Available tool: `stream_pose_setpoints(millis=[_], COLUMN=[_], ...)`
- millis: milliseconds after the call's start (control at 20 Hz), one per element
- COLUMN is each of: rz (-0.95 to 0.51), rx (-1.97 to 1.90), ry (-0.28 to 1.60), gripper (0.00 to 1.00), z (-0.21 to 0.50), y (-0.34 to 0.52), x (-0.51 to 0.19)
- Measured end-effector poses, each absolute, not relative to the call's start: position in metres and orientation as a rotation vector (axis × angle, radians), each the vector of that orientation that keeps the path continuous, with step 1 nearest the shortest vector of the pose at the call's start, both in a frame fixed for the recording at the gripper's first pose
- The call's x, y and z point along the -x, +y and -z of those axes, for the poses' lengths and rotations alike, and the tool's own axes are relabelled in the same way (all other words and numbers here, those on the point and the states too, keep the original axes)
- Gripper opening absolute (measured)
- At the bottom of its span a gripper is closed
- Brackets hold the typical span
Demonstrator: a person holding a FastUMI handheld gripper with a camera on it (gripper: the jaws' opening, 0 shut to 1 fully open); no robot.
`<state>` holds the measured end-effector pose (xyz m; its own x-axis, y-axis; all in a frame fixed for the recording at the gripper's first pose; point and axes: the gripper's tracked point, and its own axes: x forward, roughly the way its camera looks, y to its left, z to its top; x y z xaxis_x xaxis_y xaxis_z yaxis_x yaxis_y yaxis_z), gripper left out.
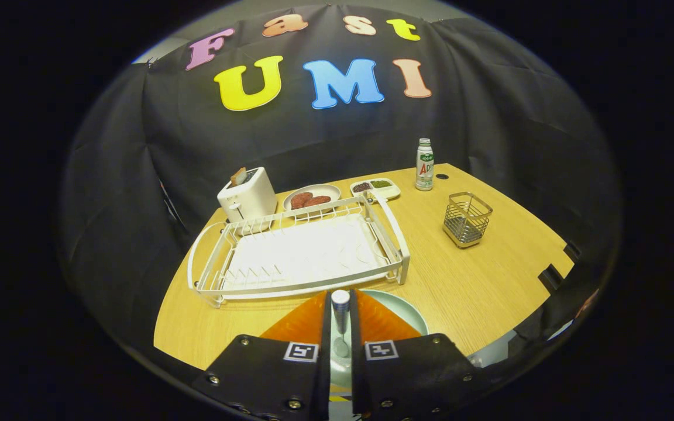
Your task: Take the plate from the dish rack, then take the spoon from the basket and place it into the plate.
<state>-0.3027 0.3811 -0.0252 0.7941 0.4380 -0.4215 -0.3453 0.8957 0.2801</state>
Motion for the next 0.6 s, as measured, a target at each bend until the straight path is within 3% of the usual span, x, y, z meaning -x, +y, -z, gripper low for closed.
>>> stream_pose_setpoints(millis=[100,600], rz=[-0.419,-0.374], rx=[-0.208,-0.214], ry=[0.493,0.429], gripper=[0.22,0.22], z=[0.023,-0.008], y=[0.379,0.356], x=[0.298,0.271])
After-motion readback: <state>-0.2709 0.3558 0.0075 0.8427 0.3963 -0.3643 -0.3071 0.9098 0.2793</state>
